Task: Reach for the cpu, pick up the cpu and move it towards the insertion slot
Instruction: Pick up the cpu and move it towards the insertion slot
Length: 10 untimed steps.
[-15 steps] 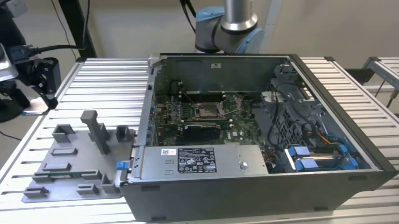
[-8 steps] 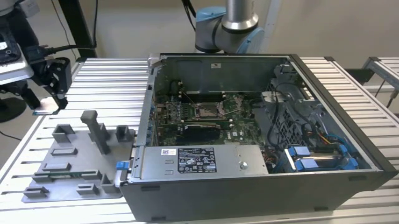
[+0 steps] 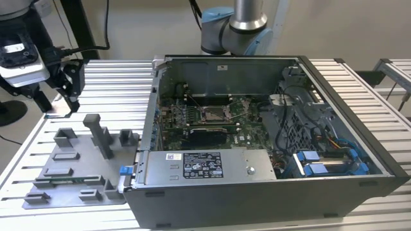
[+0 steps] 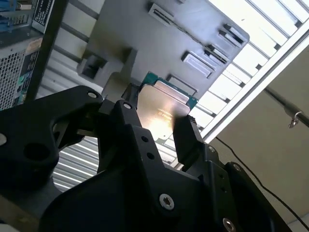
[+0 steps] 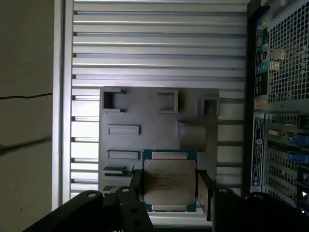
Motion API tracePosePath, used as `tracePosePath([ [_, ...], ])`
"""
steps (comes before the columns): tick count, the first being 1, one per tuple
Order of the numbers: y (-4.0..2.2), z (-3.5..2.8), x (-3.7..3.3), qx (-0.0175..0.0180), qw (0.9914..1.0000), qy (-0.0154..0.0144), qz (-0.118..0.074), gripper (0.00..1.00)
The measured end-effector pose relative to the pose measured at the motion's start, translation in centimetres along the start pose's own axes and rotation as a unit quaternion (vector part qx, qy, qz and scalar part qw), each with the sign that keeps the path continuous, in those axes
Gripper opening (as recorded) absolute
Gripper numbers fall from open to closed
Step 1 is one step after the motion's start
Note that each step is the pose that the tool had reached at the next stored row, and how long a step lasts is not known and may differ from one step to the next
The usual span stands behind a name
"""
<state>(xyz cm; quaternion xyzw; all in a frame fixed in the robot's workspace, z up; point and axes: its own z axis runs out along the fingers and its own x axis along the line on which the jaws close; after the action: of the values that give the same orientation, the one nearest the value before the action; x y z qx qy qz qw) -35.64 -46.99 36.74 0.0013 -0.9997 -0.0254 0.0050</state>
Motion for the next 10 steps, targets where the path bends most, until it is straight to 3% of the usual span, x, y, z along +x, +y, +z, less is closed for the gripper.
tracePosePath([
  [10,-0.01,-0.04,-3.84,0.0,0.99999,0.005,0.0,0.0],
])
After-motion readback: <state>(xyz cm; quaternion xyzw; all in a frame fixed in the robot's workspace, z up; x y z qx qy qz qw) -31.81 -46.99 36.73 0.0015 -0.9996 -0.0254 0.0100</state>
